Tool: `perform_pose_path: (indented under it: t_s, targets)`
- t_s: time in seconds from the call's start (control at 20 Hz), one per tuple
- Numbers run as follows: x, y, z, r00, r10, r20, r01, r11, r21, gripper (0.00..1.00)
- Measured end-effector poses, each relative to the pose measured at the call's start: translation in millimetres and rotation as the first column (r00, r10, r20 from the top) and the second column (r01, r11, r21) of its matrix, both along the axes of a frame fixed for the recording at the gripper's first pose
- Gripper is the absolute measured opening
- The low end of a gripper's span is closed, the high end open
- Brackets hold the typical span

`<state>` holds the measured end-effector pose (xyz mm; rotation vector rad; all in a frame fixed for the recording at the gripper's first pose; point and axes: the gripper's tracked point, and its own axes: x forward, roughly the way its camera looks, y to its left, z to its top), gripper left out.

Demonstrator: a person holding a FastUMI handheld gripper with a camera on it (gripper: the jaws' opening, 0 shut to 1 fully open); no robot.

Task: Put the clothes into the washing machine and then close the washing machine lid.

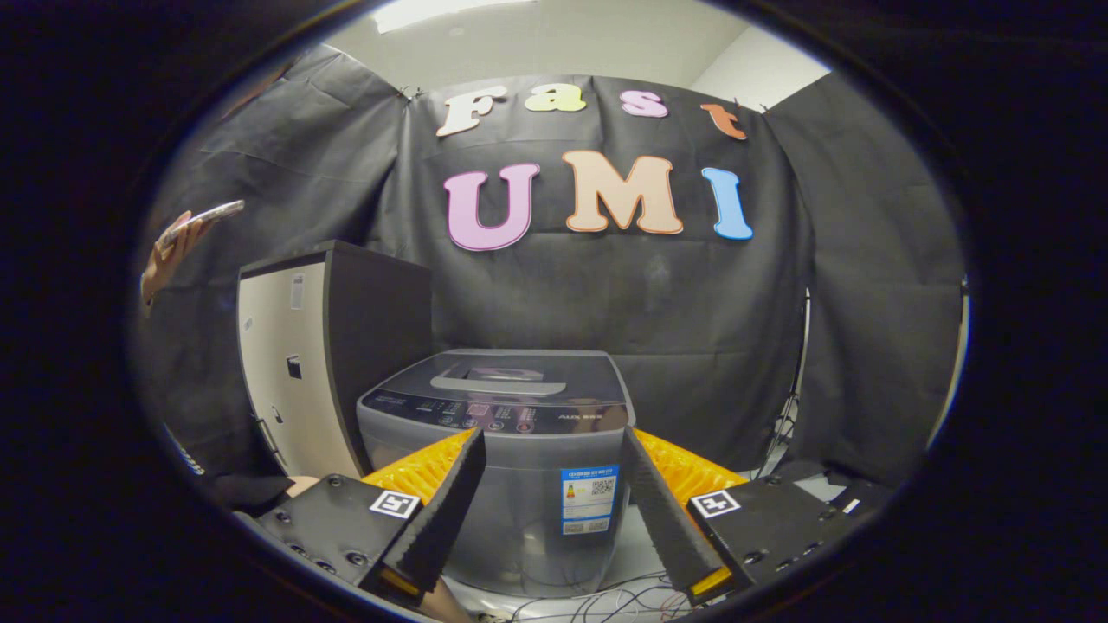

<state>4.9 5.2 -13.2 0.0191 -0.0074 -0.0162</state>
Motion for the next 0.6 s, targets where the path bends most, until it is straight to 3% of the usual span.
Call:
perform_pose_path:
  t_s: [0.6]
  targets:
    - [-1.0, -0.3, -0.1, 1.0, -0.001, 0.0, 0.001, 1.0, 0.0, 0.98]
